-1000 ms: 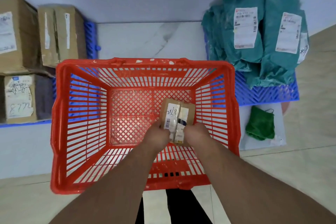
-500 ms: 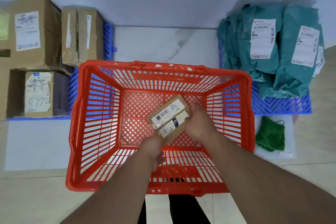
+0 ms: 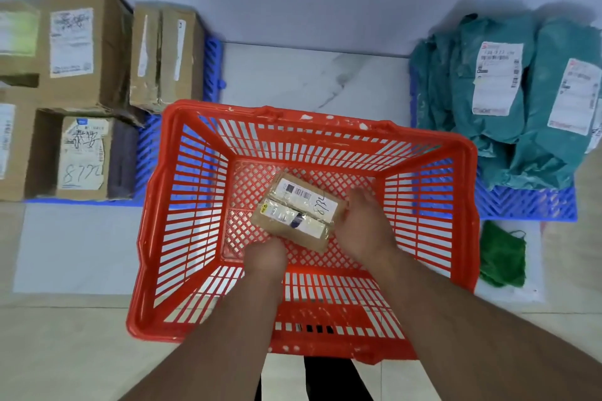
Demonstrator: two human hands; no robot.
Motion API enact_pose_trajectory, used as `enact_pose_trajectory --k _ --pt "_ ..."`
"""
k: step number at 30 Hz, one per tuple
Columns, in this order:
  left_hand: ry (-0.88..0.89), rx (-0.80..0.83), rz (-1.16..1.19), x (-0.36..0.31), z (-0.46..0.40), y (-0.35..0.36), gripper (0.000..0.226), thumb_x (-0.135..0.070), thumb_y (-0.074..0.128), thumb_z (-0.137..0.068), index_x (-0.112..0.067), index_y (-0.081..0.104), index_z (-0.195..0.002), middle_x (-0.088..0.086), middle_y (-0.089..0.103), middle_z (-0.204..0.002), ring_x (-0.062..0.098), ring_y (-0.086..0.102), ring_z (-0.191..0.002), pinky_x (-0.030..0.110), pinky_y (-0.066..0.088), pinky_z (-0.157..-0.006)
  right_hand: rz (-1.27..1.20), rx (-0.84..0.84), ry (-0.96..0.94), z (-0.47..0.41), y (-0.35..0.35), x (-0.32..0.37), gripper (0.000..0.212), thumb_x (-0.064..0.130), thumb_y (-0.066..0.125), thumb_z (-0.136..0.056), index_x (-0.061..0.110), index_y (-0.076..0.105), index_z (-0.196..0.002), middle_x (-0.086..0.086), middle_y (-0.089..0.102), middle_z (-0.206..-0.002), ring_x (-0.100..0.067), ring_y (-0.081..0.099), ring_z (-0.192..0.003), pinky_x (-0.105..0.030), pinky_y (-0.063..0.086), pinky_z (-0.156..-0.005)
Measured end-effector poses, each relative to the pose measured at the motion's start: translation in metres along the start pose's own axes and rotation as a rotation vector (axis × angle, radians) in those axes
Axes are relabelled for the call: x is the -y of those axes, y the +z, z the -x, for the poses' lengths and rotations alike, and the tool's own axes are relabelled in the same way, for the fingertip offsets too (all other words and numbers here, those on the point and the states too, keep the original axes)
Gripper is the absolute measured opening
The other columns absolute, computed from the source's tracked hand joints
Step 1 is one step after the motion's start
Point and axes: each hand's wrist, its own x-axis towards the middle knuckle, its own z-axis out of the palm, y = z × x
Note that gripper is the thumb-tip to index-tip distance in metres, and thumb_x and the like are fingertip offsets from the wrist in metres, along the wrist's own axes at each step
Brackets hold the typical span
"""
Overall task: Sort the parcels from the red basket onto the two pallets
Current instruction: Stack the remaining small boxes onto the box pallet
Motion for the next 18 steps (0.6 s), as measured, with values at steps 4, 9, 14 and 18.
enact_pose_trajectory --k 4,9,14,18 --pt "-0.064 0.263 0.213 0.005 0.004 0.008 0.032 -0.012 0.058 -0.088 -0.005 0.072 -0.116 0.021 0.078 -0.103 0.030 0.070 -0.090 0.036 0.057 -0.076 -0.089 0.281 -0.039 -0.019 0.003 0.022 0.043 0.017 0.059 -0.098 0.023 0.054 -0.140 -0.007 0.064 -0.142 -0.024 0.065 -0.116 -0.036 0.057 -0.090" --pt "0.100 0.292 0.200 -0.011 0.025 -0.004 0.036 -0.014 0.055 -0.090 -0.025 0.072 -0.120 0.000 0.082 -0.107 0.026 0.076 -0.101 0.048 0.062 -0.093 -0.295 0.330 0.027 -0.005 -0.003 0.019 0.022 0.020 0.056 -0.098 0.037 0.065 -0.108 0.017 0.068 -0.091 -0.005 0.064 -0.081 -0.025 0.046 -0.060" --pt "0.288 0.219 0.121 -0.033 0.101 -0.039 0.030 -0.014 0.050 -0.095 -0.037 0.068 -0.100 -0.005 0.080 -0.099 0.022 0.078 -0.089 0.043 0.067 -0.078 -0.567 0.204 0.142 0.062 -0.031 0.027 0.024 0.020 0.060 -0.097 0.034 0.070 -0.113 0.011 0.078 -0.101 -0.012 0.075 -0.089 -0.040 0.064 -0.079" --pt "0.450 0.202 0.027 -0.035 0.159 -0.072 0.043 -0.009 0.049 -0.092 -0.043 0.074 -0.085 -0.015 0.081 -0.086 0.015 0.079 -0.081 0.042 0.067 -0.077 -0.635 0.184 0.143 0.107 -0.058 0.044 0.035 0.022 0.061 -0.091 0.028 0.073 -0.123 0.007 0.081 -0.105 -0.014 0.078 -0.089 -0.043 0.065 -0.082"
